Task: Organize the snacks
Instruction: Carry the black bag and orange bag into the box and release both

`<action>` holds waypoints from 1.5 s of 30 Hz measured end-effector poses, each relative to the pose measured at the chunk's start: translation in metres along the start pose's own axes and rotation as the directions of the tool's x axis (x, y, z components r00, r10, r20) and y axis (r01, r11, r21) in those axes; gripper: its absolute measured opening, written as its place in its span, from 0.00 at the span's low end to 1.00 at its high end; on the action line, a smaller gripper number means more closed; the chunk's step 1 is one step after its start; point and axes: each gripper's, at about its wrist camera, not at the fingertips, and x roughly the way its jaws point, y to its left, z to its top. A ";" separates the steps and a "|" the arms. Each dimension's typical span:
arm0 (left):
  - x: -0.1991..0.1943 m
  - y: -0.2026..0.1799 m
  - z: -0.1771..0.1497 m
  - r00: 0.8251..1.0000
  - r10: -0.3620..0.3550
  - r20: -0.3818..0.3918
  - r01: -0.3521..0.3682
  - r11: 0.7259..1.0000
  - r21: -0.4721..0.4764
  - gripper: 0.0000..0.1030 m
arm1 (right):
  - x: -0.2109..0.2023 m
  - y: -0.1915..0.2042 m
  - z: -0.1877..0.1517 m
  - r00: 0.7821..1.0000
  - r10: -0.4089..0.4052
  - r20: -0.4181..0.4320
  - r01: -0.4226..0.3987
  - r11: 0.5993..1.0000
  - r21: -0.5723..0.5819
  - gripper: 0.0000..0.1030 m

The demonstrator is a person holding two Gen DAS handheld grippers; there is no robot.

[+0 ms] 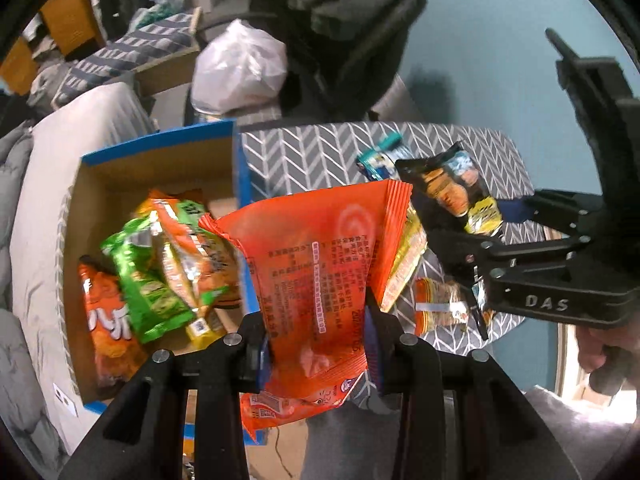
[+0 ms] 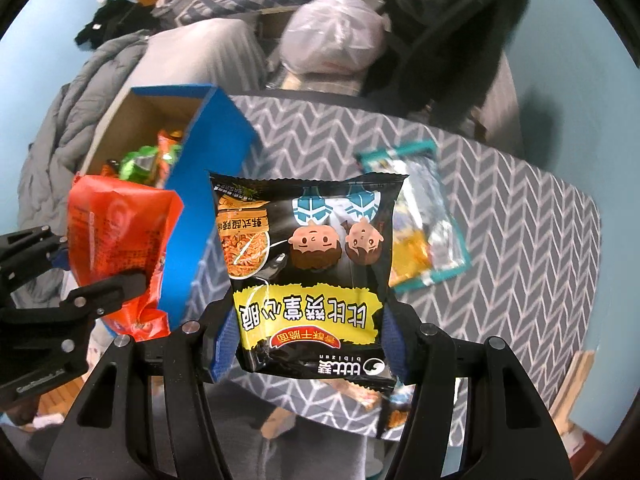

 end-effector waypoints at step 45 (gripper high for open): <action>-0.007 0.182 -0.038 0.978 0.208 -0.025 -0.203 0.907 -0.370 0.59 | 0.058 0.202 0.099 0.999 0.040 -0.026 -0.047 0.925 -0.377 0.70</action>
